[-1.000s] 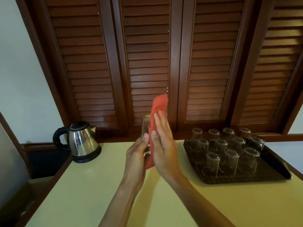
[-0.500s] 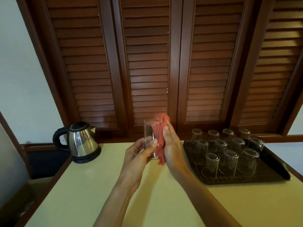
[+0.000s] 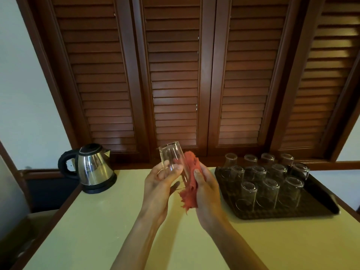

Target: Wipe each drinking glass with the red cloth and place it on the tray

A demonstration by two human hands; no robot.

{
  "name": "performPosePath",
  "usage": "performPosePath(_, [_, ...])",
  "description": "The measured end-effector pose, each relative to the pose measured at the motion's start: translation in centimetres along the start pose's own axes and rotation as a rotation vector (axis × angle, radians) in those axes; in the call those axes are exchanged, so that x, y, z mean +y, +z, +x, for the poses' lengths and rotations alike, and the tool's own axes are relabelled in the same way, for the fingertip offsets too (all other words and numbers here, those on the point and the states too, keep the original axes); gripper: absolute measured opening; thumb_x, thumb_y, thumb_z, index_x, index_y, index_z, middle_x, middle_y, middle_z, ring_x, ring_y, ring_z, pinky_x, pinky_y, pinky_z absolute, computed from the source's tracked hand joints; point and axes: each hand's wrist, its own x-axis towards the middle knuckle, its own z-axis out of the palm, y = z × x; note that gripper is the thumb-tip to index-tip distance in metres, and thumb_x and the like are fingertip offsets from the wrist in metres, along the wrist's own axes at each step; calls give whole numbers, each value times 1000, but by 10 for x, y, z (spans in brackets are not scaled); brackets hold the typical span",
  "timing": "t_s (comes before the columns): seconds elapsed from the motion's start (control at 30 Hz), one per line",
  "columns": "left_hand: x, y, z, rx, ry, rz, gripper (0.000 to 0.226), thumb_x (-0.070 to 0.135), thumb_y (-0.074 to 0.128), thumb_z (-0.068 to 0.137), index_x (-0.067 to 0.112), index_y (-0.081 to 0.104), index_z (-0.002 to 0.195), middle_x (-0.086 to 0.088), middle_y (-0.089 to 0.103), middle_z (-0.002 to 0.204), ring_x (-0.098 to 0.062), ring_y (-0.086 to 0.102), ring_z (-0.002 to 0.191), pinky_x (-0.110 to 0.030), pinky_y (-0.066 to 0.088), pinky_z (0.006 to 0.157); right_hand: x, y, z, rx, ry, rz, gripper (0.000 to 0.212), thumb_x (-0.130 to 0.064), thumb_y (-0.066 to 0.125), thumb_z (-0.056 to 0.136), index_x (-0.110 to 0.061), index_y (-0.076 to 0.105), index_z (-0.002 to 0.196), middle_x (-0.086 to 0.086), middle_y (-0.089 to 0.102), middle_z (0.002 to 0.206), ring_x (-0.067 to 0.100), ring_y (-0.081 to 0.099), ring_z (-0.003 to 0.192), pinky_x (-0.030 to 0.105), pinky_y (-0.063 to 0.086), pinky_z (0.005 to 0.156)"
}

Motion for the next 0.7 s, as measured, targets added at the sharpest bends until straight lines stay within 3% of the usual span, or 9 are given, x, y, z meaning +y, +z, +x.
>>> performPosePath(0.1, [1,6,1,14,-35,-48,43,32,70,91,15,67,131,-5,78,118,-20,72,115,-44,53,93,15,6,-27,164,-109,-44,18,-30,46,105,-40,59,115,-13,72,95,-1,67,77,19,55,68])
performPosePath(0.2, [3,12,3,18,-133,-166,54,40,74,81,7,71,125,-19,76,118,-29,73,112,-47,59,95,32,13,-45,39,-394,-299,32,-28,40,108,-41,47,136,-36,65,108,-13,62,100,7,48,80])
performPosePath(0.3, [6,7,8,-27,-143,-158,59,38,75,79,0,71,124,-22,75,116,-27,74,108,-35,61,86,32,-5,-23,-225,-629,-587,42,-23,39,108,-38,41,147,-20,63,125,-2,60,115,15,49,91])
performPosePath(0.4, [10,3,8,-91,-143,-142,55,37,71,81,1,72,123,-20,76,114,-29,73,111,-35,56,88,17,-27,10,-431,-874,-1018,64,-12,53,101,-18,25,158,-1,32,162,5,25,151,27,26,122])
performPosePath(0.47, [12,3,7,-119,-121,-111,47,35,68,86,6,73,122,-18,77,114,-28,73,110,-36,55,85,9,-29,22,-454,-926,-1186,93,-1,67,88,-21,11,160,-2,20,165,8,11,154,31,21,124])
performPosePath(0.53, [11,2,9,-141,-80,-79,39,30,67,90,6,73,120,-18,77,112,-27,74,105,-35,56,82,5,-25,20,-459,-896,-1114,103,8,71,79,-27,13,157,-4,29,161,4,19,149,33,33,119])
performPosePath(0.6, [9,2,10,-168,-38,-48,40,28,69,87,2,71,118,-19,77,107,-24,74,99,-32,57,81,-1,-21,7,-473,-696,-828,84,11,63,83,-36,34,147,-13,49,139,-10,45,125,20,51,99])
performPosePath(0.67, [4,-2,11,-183,-12,-54,42,25,76,83,0,68,117,-15,77,100,-21,74,94,-25,58,77,-11,-16,-7,-487,-241,-385,64,7,62,82,-39,53,126,-5,60,102,-3,62,81,20,55,67])
performPosePath(0.7, [1,-4,11,-191,2,-63,41,22,81,84,0,67,115,-13,76,98,-19,73,91,-24,58,77,-12,-17,-9,-498,-21,-121,56,5,64,73,-28,63,118,5,59,92,6,62,69,26,54,59])
